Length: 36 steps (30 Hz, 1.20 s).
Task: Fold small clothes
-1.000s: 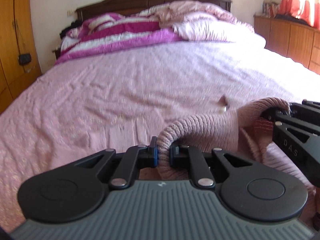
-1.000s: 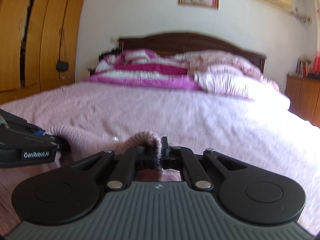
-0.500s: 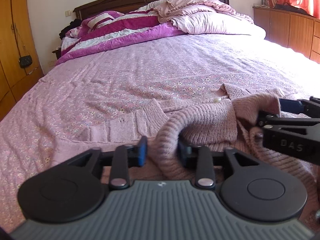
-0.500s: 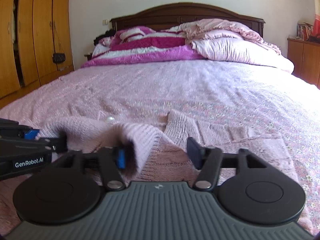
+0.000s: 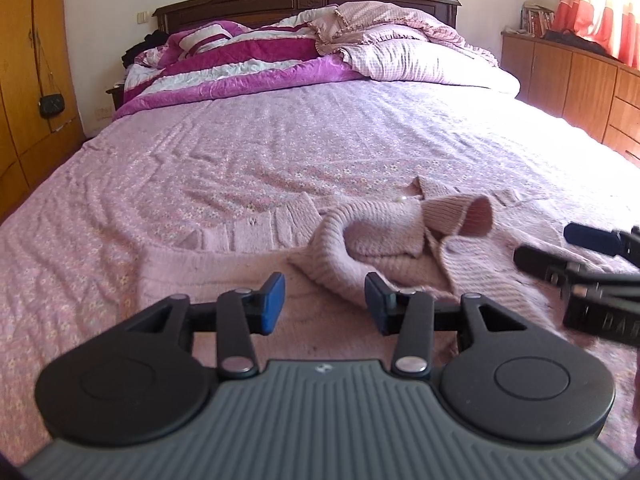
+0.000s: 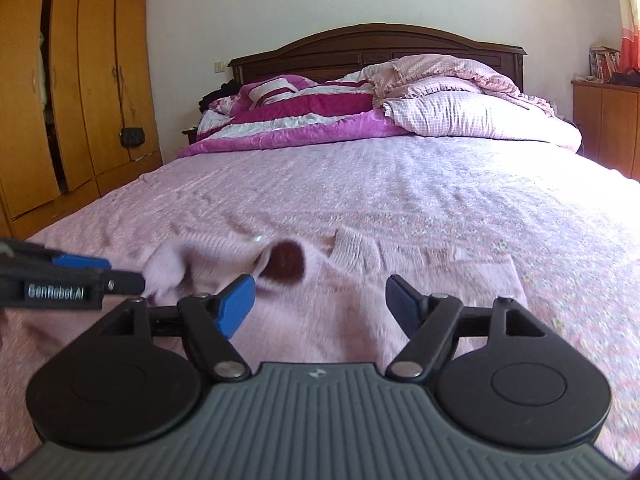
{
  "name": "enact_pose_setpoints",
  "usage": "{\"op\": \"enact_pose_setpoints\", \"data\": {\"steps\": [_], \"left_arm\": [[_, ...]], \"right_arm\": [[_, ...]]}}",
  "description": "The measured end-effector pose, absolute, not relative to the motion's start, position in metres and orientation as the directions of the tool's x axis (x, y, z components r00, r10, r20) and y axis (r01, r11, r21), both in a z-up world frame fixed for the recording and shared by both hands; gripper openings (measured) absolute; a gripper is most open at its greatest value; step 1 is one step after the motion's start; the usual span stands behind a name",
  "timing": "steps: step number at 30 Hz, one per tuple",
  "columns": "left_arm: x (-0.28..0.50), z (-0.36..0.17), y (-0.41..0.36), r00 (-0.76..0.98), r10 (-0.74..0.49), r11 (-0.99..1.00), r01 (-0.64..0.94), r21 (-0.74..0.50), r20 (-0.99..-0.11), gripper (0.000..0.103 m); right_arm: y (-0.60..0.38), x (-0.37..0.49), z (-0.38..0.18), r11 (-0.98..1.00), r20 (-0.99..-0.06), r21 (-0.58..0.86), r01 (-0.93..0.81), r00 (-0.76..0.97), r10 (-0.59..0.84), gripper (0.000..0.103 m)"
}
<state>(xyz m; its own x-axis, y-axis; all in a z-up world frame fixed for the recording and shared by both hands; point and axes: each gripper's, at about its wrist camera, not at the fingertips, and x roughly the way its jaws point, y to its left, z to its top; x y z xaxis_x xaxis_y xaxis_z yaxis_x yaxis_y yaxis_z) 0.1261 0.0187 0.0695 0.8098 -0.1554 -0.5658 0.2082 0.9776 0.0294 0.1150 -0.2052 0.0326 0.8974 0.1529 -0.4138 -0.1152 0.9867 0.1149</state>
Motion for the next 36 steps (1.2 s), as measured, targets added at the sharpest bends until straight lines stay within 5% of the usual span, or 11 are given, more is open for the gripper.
{"op": "enact_pose_setpoints", "data": {"steps": [12, 22, 29, 33, 36], "left_arm": [[0.084, 0.063, 0.024, 0.785, -0.132, 0.981, 0.193, 0.036, -0.605, 0.046], [0.075, 0.050, 0.040, 0.757, -0.114, 0.988, 0.151, 0.003, -0.643, 0.046], [0.072, 0.047, 0.041, 0.752, -0.117, 0.988, 0.155, 0.002, -0.649, 0.046], [0.071, 0.045, 0.041, 0.750, -0.118, 0.987, 0.158, 0.003, -0.651, 0.046], [0.071, 0.044, 0.042, 0.748, -0.117, 0.988, 0.155, 0.001, -0.653, 0.046]], "right_arm": [[-0.174, 0.048, 0.010, 0.974, -0.422, 0.044, -0.221, 0.880, 0.219, 0.086], [-0.136, 0.026, -0.001, 0.914, -0.436, -0.263, -0.309, 0.883, 0.173, 0.084], [-0.121, 0.022, -0.015, 0.854, -0.447, -0.411, -0.319, 0.887, 0.116, 0.054], [-0.124, 0.025, -0.019, 0.863, -0.469, -0.393, -0.317, 0.876, 0.108, 0.040], [-0.128, 0.028, -0.017, 0.876, -0.474, -0.370, -0.308, 0.874, 0.107, 0.019]]}}
